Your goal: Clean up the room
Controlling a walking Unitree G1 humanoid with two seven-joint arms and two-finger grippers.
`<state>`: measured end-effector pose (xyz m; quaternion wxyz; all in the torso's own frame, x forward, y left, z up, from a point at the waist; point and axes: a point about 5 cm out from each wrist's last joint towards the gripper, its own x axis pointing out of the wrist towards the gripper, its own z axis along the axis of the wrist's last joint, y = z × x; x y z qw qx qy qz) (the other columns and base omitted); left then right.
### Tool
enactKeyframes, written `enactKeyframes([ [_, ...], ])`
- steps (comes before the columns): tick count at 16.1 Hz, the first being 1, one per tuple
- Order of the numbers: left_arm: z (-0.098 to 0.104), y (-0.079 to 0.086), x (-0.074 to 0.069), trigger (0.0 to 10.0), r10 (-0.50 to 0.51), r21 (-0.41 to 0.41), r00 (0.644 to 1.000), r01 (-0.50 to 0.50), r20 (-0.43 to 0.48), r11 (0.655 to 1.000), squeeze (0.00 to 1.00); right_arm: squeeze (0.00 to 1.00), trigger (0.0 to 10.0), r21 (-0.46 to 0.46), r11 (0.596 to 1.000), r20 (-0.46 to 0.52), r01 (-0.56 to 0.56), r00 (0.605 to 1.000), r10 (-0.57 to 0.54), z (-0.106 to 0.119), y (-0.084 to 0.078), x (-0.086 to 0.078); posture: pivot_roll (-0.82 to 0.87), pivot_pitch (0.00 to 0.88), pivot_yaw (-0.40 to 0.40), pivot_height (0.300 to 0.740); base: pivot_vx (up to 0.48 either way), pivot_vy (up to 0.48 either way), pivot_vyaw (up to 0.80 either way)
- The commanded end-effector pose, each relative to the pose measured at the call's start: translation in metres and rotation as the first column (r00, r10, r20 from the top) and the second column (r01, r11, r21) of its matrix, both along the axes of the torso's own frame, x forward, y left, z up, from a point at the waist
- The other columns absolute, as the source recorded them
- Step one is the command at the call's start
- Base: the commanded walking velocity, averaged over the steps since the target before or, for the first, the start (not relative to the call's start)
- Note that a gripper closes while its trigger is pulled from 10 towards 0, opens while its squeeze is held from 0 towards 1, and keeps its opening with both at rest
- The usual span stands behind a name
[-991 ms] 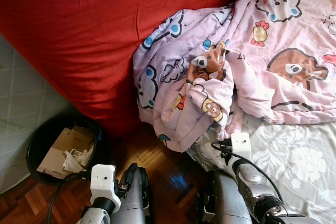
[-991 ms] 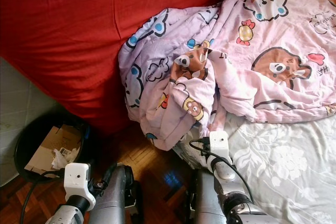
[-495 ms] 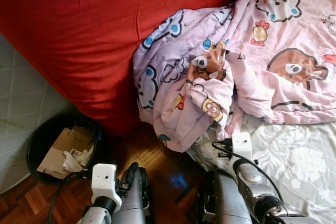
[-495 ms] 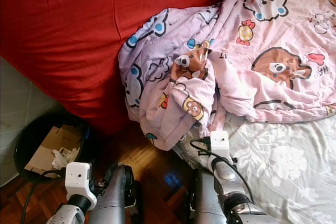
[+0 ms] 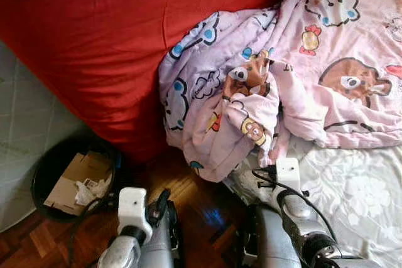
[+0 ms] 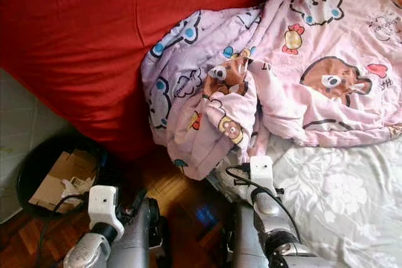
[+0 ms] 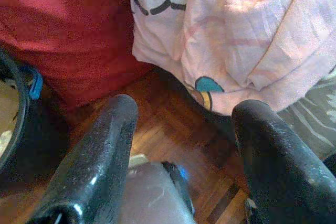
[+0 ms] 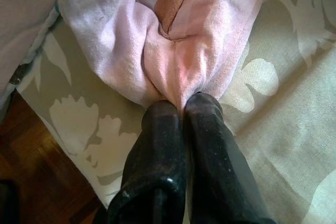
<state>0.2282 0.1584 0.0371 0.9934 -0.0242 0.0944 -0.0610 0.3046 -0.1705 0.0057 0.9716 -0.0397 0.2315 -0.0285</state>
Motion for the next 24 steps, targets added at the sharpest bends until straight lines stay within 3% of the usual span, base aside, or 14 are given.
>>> enactKeyframes([
  [1, -0.012, 0.004, -0.005, 10.0, 0.018, 0.005, 0.999, -0.018, -0.048, 1.000, 0.00, 0.00, 0.0, 0.037, 0.999, -0.013, 0.023, 1.000, -0.022, -0.008, 0.003, -0.008, 0.08, 0.282, 0.026, 0.633, 0.000, 0.000, 0.00],
  [3, -0.013, 0.005, 0.004, 10.0, 0.021, 0.005, 0.999, -0.021, -0.045, 1.000, 0.00, 0.00, 0.0, 0.072, 0.996, 0.020, 0.047, 0.999, -0.048, -0.004, 0.004, -0.006, 0.07, 0.255, 0.023, 0.633, 0.000, 0.000, 0.00],
  [4, -0.018, 0.006, 0.015, 10.0, 0.016, 0.013, 0.998, -0.015, -0.062, 1.000, 0.00, 0.00, 0.0, 0.098, 0.994, 0.069, 0.052, 0.996, -0.059, -0.001, 0.006, -0.005, 0.05, 0.194, 0.022, 0.633, 0.000, 0.000, 0.00],
  [6, -0.031, 0.008, 0.022, 10.0, 0.001, 0.041, 0.993, 0.004, -0.120, 0.999, 0.00, 0.00, 0.0, 0.118, 0.992, 0.112, 0.038, 0.992, -0.051, 0.001, 0.009, -0.006, 0.02, 0.148, 0.025, 0.633, 0.000, 0.000, 0.00],
  [7, -0.037, 0.013, 0.026, 10.0, 0.015, 0.057, 0.988, -0.006, -0.156, 0.998, 0.00, 0.00, 10.0, 0.133, 0.989, 0.137, 0.062, 0.987, -0.080, 0.002, 0.005, -0.008, 0.01, 0.126, 0.028, 0.633, 0.000, 0.000, 0.00],
  [9, -0.042, 0.021, 0.028, 10.0, 0.049, 0.065, 0.982, -0.038, -0.185, 0.997, 0.00, 0.00, 10.0, 0.142, 0.985, 0.166, 0.097, 0.979, -0.120, 0.004, -0.003, -0.009, 0.00, 0.107, 0.030, 0.633, 0.000, 0.000, 0.00],
  [12, -0.056, 0.030, 0.025, 10.0, 0.083, 0.086, 0.964, -0.063, -0.254, 0.994, 0.00, 0.00, 10.0, 0.197, 0.977, 0.200, 0.079, 0.972, -0.119, 0.008, 0.000, -0.007, -0.01, 0.069, 0.029, 0.633, 0.000, 0.000, 0.00],
  [17, -0.076, 0.043, 0.012, 10.0, 0.143, 0.144, 0.911, -0.094, -0.386, 0.985, 0.00, 0.00, 10.0, 0.214, 0.976, 0.272, 0.038, 0.957, -0.097, 0.030, 0.009, 0.014, -0.01, 0.013, 0.038, 0.633, 0.000, 0.000, 0.00],
  [18, -0.077, 0.045, 0.011, 10.0, 0.155, 0.147, 0.906, -0.104, -0.394, 0.984, 0.00, 0.00, 10.0, 0.173, 0.984, 0.258, 0.039, 0.962, -0.084, 0.029, 0.010, 0.014, -0.01, 0.012, 0.038, 0.637, 0.000, 0.000, 0.00],
  [24, -0.088, 0.043, 0.000, 10.0, 0.202, 0.162, 0.880, -0.145, -0.431, 0.976, 0.00, 0.00, 10.0, 0.182, 0.982, 0.241, 0.046, 0.966, -0.090, 0.023, 0.010, 0.009, 0.00, 0.003, 0.036, 0.706, 0.000, 0.000, 0.00],
])
